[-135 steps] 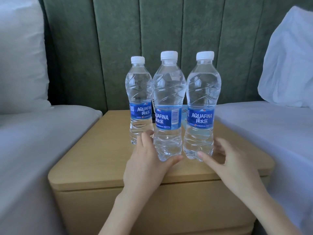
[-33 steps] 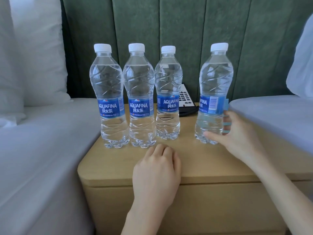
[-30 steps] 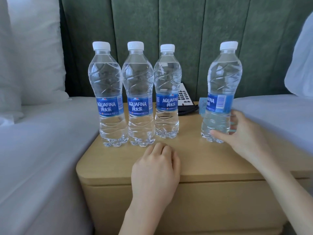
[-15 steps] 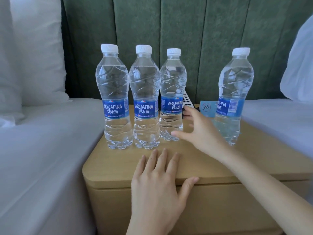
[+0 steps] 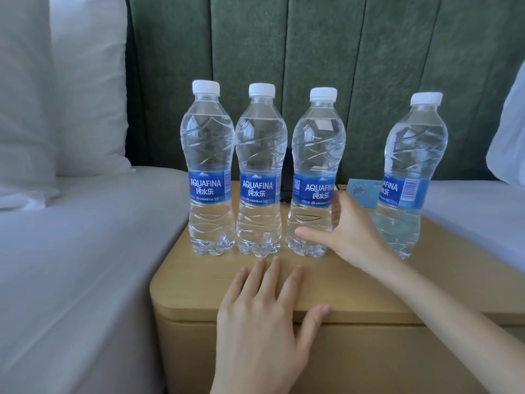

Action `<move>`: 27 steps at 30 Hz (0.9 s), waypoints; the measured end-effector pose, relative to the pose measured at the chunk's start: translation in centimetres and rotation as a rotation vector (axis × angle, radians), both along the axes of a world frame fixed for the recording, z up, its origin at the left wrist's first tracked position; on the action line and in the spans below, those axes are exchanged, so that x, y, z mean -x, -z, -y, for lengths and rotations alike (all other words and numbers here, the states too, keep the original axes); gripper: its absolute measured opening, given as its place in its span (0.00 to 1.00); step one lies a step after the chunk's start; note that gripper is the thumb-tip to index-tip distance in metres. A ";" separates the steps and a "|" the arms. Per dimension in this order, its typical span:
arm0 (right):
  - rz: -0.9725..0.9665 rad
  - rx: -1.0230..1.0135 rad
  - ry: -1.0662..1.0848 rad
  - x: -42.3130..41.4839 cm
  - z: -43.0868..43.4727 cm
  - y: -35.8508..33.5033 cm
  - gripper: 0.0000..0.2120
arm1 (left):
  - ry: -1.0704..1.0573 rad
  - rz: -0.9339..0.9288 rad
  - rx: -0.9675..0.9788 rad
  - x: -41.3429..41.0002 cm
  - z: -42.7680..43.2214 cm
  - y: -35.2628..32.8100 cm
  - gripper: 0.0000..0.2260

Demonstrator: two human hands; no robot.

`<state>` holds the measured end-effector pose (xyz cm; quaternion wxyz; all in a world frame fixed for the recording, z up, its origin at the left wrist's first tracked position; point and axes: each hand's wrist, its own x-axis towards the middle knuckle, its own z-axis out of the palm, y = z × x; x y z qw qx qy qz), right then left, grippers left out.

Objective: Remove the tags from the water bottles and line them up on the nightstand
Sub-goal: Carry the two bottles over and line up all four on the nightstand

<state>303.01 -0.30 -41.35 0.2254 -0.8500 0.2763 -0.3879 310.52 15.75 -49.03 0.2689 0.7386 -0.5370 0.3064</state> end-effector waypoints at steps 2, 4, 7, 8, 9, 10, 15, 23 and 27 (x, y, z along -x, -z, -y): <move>0.017 0.012 -0.027 0.3 -0.5 0.1 0.29 | -0.006 0.004 0.008 0.1 0.1 0.1 0.27; 0.023 0.004 -0.049 0.6 -0.8 0.2 0.29 | -0.005 0.000 0.017 0.1 0.1 0.2 0.27; 0.037 -0.142 -0.145 1.2 -1.1 0.4 0.30 | -0.009 -0.002 0.028 0.2 0.1 0.2 0.26; 0.039 -0.185 -0.176 1.3 -1.2 0.5 0.31 | -0.010 -0.005 0.030 0.2 0.1 0.2 0.26; 0.037 -0.207 -0.186 1.4 -1.2 0.5 0.31 | -0.011 -0.009 0.030 0.3 0.1 0.2 0.26; 0.038 -0.215 -0.183 1.3 -1.1 0.4 0.32 | -0.013 -0.014 0.028 0.3 0.1 0.2 0.26; 0.034 -0.189 -0.163 0.7 -1.1 0.2 0.34 | -0.012 -0.024 0.020 0.4 0.1 0.2 0.23; 0.042 -0.184 -0.171 0.7 -0.8 0.4 0.35 | -0.009 -0.038 0.020 0.4 0.0 0.0 0.25; 0.040 -0.182 -0.168 0.7 -0.8 0.5 0.39 | -0.018 -0.018 0.021 0.5 0.2 0.2 0.23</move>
